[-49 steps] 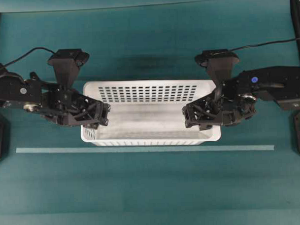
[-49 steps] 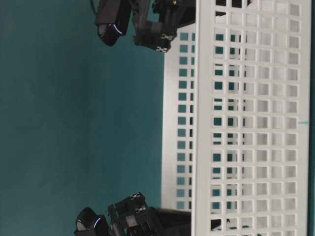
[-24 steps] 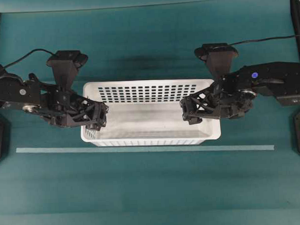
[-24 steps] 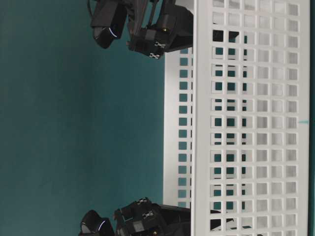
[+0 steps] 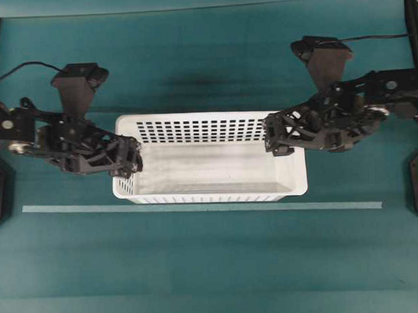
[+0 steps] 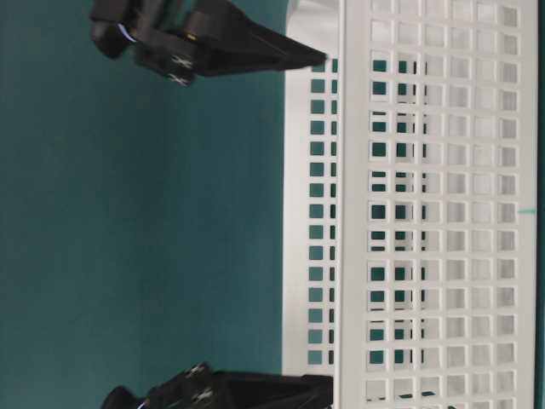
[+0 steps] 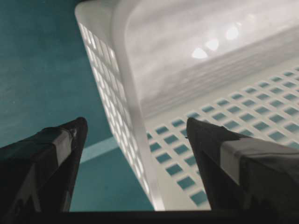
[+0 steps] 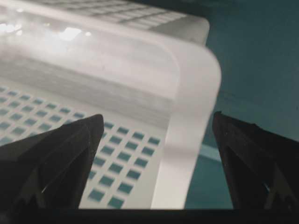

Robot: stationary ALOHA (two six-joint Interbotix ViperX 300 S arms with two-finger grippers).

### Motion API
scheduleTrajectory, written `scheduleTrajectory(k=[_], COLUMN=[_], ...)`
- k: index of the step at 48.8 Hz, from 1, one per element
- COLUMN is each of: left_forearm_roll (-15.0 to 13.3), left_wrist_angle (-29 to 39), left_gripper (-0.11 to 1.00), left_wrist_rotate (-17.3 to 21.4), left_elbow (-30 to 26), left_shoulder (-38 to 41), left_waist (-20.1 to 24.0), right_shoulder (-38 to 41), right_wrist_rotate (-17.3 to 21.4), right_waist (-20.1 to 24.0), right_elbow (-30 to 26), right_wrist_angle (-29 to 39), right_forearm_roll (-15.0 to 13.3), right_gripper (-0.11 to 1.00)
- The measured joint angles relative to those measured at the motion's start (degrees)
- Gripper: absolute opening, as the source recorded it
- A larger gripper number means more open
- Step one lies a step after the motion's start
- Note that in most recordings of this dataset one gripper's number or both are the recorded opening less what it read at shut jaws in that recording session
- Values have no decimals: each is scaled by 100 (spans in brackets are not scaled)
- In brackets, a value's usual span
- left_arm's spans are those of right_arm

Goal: Lift the white basket with both hands.
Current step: 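Open both grippers and lift them off the basket rims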

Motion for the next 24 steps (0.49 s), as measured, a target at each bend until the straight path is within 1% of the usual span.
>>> scheduleTrajectory(k=[5, 11, 21, 24], left_forearm_roll=[0, 0, 0, 0], left_wrist_angle=[0, 53, 378, 404], left_gripper=[89, 89, 89, 89], left_wrist_rotate=[53, 229, 448, 510], left_elbow=[26, 70, 123, 167], left_shoulder=[-290, -738, -1591, -1872], left_waist=[-9, -26, -35, -35], right_shoulder=[-220, -510, -1125, -1318], right_wrist_rotate=[0, -35, -79, -149], right_waist=[0, 0, 0, 0], right_elbow=[-18, -35, -88, -123], right_wrist_angle=[176, 325, 316, 229], right_forearm_roll=[-9, -9, -9, 0], right_gripper=[97, 97, 97, 97])
